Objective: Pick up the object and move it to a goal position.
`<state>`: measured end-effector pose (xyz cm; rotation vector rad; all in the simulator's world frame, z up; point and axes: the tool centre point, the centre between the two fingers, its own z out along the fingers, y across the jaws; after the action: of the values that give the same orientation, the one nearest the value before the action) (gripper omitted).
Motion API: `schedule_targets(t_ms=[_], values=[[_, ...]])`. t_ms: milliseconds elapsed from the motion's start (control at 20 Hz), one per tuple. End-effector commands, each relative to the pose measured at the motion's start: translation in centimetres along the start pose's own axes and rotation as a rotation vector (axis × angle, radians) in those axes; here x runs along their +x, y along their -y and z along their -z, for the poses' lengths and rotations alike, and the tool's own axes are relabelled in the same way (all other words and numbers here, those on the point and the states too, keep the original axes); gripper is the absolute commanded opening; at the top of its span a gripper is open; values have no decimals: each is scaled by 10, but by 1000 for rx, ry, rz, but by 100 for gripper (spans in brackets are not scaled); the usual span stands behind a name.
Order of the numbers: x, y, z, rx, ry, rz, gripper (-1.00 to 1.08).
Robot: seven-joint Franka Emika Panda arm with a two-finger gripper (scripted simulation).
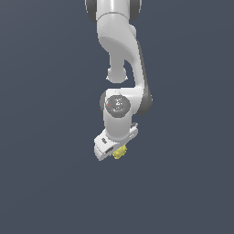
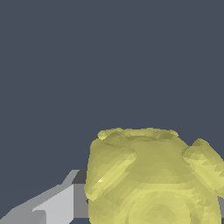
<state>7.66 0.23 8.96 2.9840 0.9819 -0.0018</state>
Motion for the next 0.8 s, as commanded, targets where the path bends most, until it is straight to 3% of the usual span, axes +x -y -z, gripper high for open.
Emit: schedule_targets(t_ms=[0,750], values=[[17,19,19,0,-1,1,-100],[116,121,122,0,-1,0,-100]])
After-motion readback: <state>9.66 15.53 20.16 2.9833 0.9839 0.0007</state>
